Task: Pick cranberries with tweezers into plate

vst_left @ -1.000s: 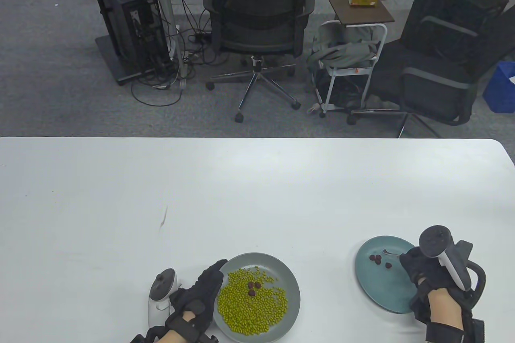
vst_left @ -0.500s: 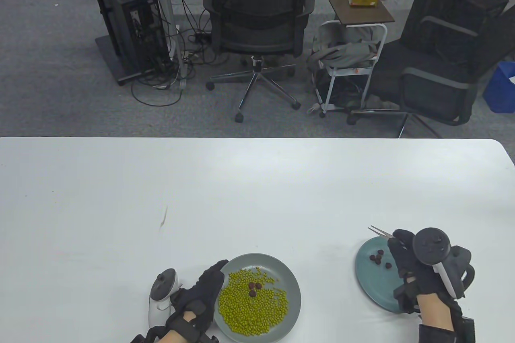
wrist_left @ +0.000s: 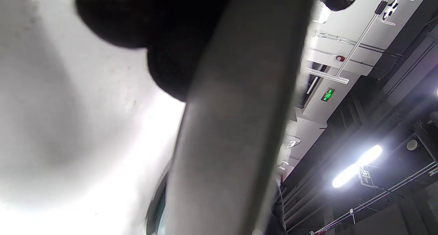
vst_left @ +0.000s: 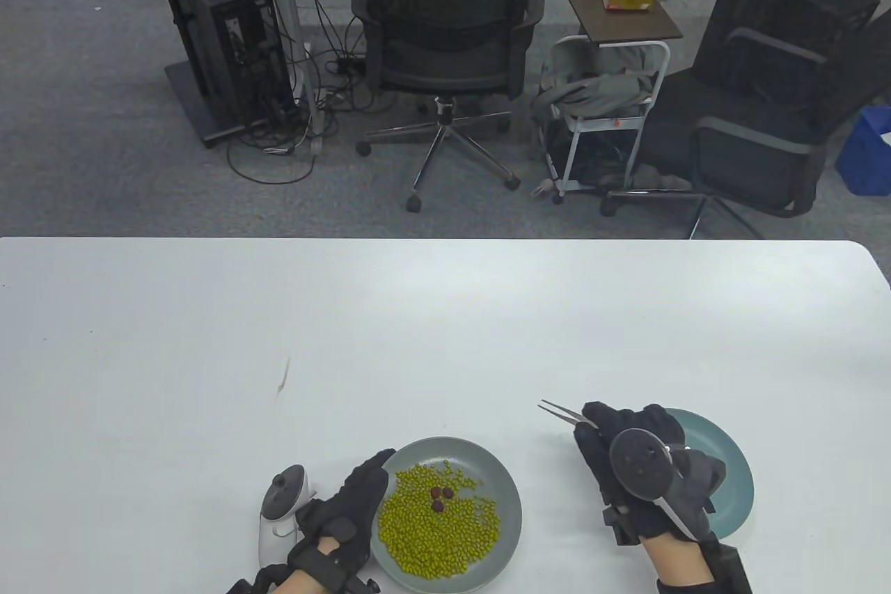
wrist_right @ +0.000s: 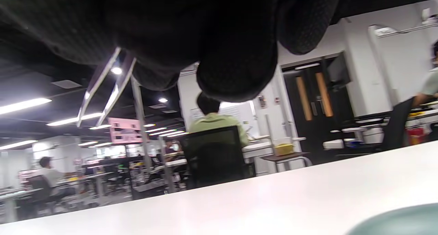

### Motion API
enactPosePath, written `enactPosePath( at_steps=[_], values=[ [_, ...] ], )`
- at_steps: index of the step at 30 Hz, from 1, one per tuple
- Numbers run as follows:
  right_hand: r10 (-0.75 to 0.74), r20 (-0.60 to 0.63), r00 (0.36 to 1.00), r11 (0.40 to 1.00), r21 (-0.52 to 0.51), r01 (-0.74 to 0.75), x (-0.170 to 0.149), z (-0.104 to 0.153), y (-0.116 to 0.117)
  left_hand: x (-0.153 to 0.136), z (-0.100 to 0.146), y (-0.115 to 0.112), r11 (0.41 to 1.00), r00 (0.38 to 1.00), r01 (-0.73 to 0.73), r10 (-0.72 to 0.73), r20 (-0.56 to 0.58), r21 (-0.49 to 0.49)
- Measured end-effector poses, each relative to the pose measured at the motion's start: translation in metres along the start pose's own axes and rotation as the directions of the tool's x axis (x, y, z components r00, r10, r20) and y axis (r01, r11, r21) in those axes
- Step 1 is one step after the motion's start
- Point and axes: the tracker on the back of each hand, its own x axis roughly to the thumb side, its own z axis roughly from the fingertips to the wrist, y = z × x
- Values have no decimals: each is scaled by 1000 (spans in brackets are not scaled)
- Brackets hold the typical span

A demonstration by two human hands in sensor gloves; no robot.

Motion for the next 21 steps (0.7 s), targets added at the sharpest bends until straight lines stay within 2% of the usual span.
enactPosePath(
  at_steps=[8, 12, 21],
  values=[
    [-72, 184, 980, 997, 30, 67, 51, 22, 12, 3, -1, 0, 1000, 999, 10, -10, 51, 11],
    [-103, 266, 959, 995, 26, 99, 62, 28, 15, 4, -1, 1, 1000, 999, -12, 11, 53, 15],
    [-96, 330, 939, 995, 63, 80, 73, 35, 21, 4, 0, 2, 1000, 999, -5, 3, 48, 31]
  ],
)
